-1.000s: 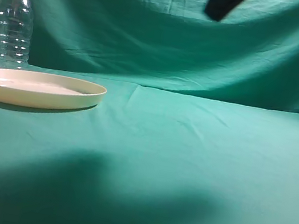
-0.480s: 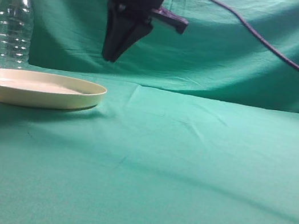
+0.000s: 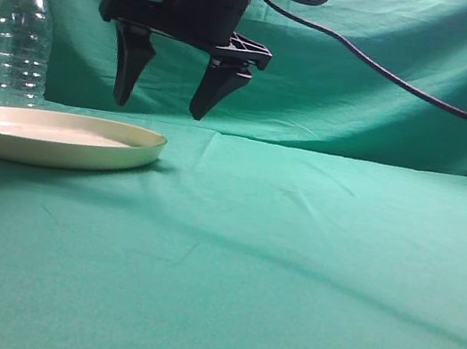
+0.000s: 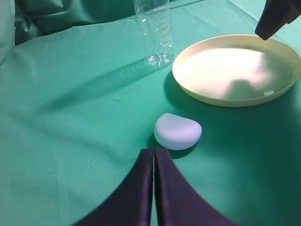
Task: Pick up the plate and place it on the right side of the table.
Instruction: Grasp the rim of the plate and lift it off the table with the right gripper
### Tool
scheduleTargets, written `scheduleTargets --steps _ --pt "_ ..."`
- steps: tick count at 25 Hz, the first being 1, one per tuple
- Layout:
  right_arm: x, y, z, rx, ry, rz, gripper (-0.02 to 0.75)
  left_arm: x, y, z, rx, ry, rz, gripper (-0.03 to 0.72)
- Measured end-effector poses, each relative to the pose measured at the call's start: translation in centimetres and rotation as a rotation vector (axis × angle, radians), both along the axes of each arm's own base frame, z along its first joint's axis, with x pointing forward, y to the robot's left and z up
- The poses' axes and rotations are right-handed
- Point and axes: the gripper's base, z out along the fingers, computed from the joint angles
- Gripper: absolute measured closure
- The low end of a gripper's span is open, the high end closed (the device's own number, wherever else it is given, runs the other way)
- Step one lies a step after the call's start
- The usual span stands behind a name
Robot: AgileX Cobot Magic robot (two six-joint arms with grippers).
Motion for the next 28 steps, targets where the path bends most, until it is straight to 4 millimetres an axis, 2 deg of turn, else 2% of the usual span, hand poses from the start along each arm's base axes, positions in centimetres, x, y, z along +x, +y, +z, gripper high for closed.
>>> scheduleTargets --steps 2,6,7,8,9,14,19,21,23,25,26,28 --pt "0.2 0.0 0.1 -0.009 -0.032 0.005 0.188 0.0 0.0 0.0 0.000 0.000 0.000 0.688" --pt "0.6 0.0 0.0 -0.019 -0.081 0.011 0.192 0.0 0.0 0.0 0.000 0.000 0.000 0.688" --pt "0.7 0.1 -0.3 -0.021 -0.082 0.011 0.192 0.0 0.0 0.0 0.000 0.000 0.000 0.688" --pt "0.8 0.1 -0.7 -0.028 -0.076 0.012 0.235 0.0 0.0 0.0 0.000 0.000 0.000 0.688" --pt "0.8 0.1 -1.2 -0.034 -0.068 0.012 0.240 0.0 0.0 0.0 0.000 0.000 0.000 0.688" --pt "1.0 0.3 -3.4 -0.059 -0.037 0.014 0.237 0.0 0.0 0.0 0.000 0.000 0.000 0.688" --pt "1.1 0.4 -4.1 -0.062 -0.033 0.013 0.237 0.0 0.0 0.0 0.000 0.000 0.000 0.688" --pt "1.2 0.4 -4.2 -0.058 -0.036 0.012 0.314 0.0 0.0 0.0 0.000 0.000 0.000 0.688" --pt "1.1 0.4 -4.2 -0.054 -0.033 0.009 0.423 0.0 0.0 0.0 0.000 0.000 0.000 0.688" --pt "1.2 0.4 -4.2 -0.054 -0.033 0.007 0.589 0.0 0.0 0.0 0.000 0.000 0.000 0.688" --pt "1.2 0.4 -4.1 -0.053 -0.034 0.006 0.647 0.0 0.0 0.0 0.000 0.000 0.000 0.688" --pt "1.2 0.5 -4.1 -0.048 -0.030 -0.003 0.668 0.0 0.0 0.0 0.000 0.000 0.000 0.688"
